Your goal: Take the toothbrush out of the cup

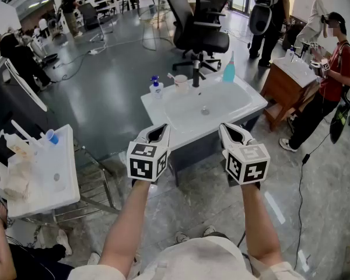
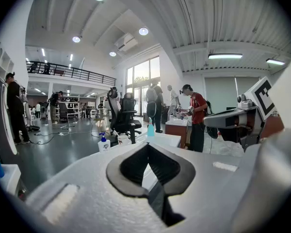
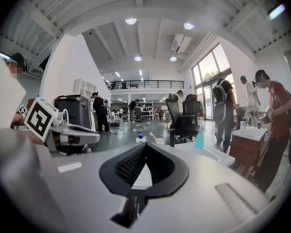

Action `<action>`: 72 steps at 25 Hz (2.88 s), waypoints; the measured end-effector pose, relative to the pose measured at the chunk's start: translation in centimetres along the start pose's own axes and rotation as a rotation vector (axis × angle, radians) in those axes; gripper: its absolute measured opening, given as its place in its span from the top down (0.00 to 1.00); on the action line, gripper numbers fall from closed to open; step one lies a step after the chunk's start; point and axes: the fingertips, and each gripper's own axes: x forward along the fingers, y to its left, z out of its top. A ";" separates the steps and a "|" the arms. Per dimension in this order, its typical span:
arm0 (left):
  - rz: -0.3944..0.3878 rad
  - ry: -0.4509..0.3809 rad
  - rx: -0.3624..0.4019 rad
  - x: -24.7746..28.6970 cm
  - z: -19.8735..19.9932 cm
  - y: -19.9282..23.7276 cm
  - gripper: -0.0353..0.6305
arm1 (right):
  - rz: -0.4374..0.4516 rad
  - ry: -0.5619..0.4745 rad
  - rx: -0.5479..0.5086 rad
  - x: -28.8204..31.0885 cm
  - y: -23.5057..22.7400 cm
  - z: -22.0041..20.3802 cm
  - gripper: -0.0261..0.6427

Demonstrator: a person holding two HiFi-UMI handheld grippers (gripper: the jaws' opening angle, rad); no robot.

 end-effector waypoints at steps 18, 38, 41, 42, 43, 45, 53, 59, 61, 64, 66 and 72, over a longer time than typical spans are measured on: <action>0.033 -0.007 -0.028 6.0 -0.1 1.1 0.91 | 0.042 -0.011 0.017 4.5 -4.0 -0.5 0.95; 0.198 -0.038 -0.103 17.6 3.3 4.0 0.79 | 0.213 -0.014 0.012 15.5 -14.4 2.1 0.95; 0.225 -0.041 -0.110 18.2 3.7 4.3 0.79 | 0.242 -0.014 0.005 16.5 -15.1 2.4 0.95; 0.233 -0.043 -0.112 18.4 3.8 4.3 0.77 | 0.252 -0.016 0.003 16.8 -15.3 2.6 0.94; 0.242 -0.046 -0.114 18.5 4.0 4.3 0.76 | 0.262 -0.017 0.001 17.0 -15.5 2.7 0.95; 0.259 -0.053 -0.117 19.0 4.4 4.3 0.76 | 0.280 -0.019 -0.001 17.4 -15.9 2.9 0.95; 0.284 -0.044 -0.125 20.6 4.5 3.7 0.71 | 0.330 -0.028 0.004 18.8 -17.0 3.2 0.94; 0.303 -0.053 -0.125 21.2 5.0 4.5 0.69 | 0.350 -0.023 0.011 19.9 -17.1 2.9 0.94; 0.305 -0.054 -0.126 21.6 5.1 4.8 0.69 | 0.352 -0.017 0.011 20.4 -17.1 2.8 0.94; 0.308 -0.055 -0.127 22.2 5.0 5.7 0.68 | 0.353 -0.016 0.007 21.4 -17.1 3.0 0.94; 0.312 -0.060 -0.128 22.7 5.1 6.6 0.68 | 0.352 -0.018 0.000 22.3 -17.1 3.3 0.94; 0.314 -0.075 -0.133 25.0 5.8 10.0 0.68 | 0.344 -0.014 -0.022 26.2 -17.3 4.2 0.94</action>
